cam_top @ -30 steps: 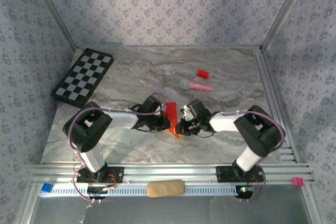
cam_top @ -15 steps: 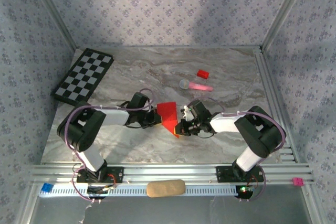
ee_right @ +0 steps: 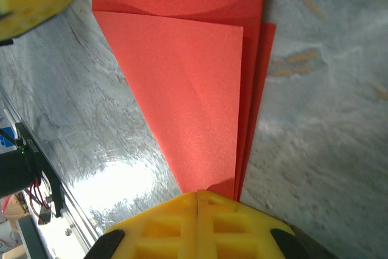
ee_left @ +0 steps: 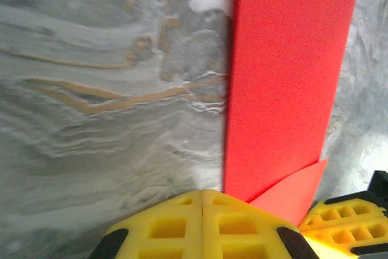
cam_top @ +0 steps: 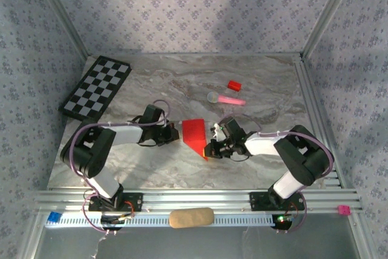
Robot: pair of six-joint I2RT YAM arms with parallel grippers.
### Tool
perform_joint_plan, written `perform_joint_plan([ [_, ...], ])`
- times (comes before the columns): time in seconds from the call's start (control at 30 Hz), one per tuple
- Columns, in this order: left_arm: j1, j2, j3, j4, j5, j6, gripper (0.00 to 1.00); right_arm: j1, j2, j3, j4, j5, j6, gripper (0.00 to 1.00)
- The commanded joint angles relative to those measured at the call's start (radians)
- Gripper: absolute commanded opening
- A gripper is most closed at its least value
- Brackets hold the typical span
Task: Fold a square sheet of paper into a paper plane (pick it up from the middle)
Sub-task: Third fold the triangle at the center of the table.
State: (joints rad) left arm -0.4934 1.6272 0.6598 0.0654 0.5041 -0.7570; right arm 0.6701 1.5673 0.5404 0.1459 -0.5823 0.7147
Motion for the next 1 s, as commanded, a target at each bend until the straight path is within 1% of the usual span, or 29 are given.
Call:
perform_joint_plan([
  [0.0,0.014,-0.057,0.052,-0.101,-0.044,0.055,0.04,0.010,-0.022,0.008,-0.061,0.030,-0.011,0.01],
  [0.13,0.019,-0.098,0.052,-0.091,-0.015,0.040,0.07,0.012,-0.063,0.041,-0.087,0.042,-0.020,0.06],
  [0.2,0.019,-0.113,0.054,-0.096,-0.006,0.040,0.08,0.012,-0.109,0.051,-0.093,0.065,-0.024,0.07],
  [0.23,0.018,-0.121,0.052,-0.096,-0.004,0.038,0.08,0.012,-0.136,0.052,-0.099,0.090,-0.035,0.07],
  [0.3,0.014,-0.141,0.046,-0.095,-0.007,0.029,0.09,0.012,-0.178,0.057,-0.141,0.181,-0.064,0.09],
  [0.33,0.011,-0.150,0.042,-0.093,-0.014,0.021,0.13,0.012,-0.193,0.067,-0.190,0.252,-0.078,0.12],
  [0.37,0.010,-0.156,0.038,-0.095,-0.019,0.010,0.17,0.012,-0.197,0.082,-0.243,0.308,-0.078,0.13],
  [0.43,0.009,-0.164,0.034,-0.089,-0.021,-0.001,0.19,0.004,-0.195,0.104,-0.294,0.352,-0.127,0.15],
  [0.5,0.011,-0.162,0.038,-0.088,-0.022,-0.012,0.22,-0.003,-0.181,0.125,-0.298,0.353,-0.128,0.23],
  [0.57,0.010,-0.157,0.043,-0.086,-0.024,-0.022,0.27,-0.003,-0.154,0.144,-0.284,0.334,-0.125,0.31],
  [0.63,0.011,-0.153,0.052,-0.085,-0.023,-0.031,0.30,-0.001,-0.123,0.164,-0.279,0.320,-0.120,0.35],
  [0.8,0.011,-0.145,0.062,-0.088,-0.023,-0.038,0.34,-0.001,-0.062,0.174,-0.226,0.285,-0.097,0.35],
  [0.97,0.009,-0.135,0.060,-0.084,-0.016,-0.057,0.37,-0.001,-0.014,0.193,-0.203,0.257,-0.095,0.31],
])
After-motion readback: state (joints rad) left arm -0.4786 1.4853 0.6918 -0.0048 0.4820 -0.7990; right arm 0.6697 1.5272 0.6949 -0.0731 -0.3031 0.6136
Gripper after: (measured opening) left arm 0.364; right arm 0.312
